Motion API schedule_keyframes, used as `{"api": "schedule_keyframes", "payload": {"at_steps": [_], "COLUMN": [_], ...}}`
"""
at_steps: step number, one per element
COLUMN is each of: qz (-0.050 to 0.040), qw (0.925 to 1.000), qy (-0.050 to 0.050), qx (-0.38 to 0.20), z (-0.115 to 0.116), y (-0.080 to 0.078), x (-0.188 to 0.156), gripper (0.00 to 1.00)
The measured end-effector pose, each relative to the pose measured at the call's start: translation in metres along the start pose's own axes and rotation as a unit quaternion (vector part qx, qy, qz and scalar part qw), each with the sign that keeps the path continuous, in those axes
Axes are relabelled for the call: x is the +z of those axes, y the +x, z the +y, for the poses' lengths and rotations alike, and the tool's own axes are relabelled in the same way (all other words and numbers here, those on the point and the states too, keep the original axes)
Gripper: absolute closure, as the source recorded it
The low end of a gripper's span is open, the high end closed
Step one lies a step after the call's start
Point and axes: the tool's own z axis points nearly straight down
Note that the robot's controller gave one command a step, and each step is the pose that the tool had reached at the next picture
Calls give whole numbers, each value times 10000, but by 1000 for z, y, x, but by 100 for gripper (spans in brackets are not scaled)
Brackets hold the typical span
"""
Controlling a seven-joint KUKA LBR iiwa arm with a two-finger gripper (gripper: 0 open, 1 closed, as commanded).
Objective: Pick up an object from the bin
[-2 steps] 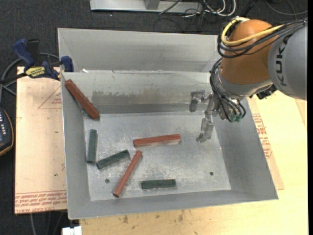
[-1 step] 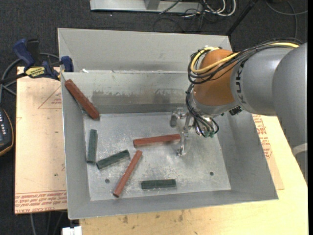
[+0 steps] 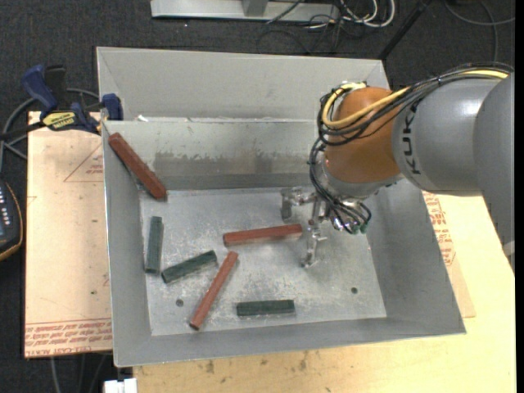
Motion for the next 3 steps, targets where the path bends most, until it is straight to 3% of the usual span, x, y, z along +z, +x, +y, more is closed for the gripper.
{"api": "schedule_keyframes", "payload": {"at_steps": [1, 2, 3], "qz": [-2, -31, -23], "qw": [10000, 9757, 8825], "qy": [0, 18, 9], "qx": [2, -2192, -4704], "z": [0, 36, 47], "y": [0, -5, -5], "x": [0, 5, -15], "gripper": [100, 100, 100]}}
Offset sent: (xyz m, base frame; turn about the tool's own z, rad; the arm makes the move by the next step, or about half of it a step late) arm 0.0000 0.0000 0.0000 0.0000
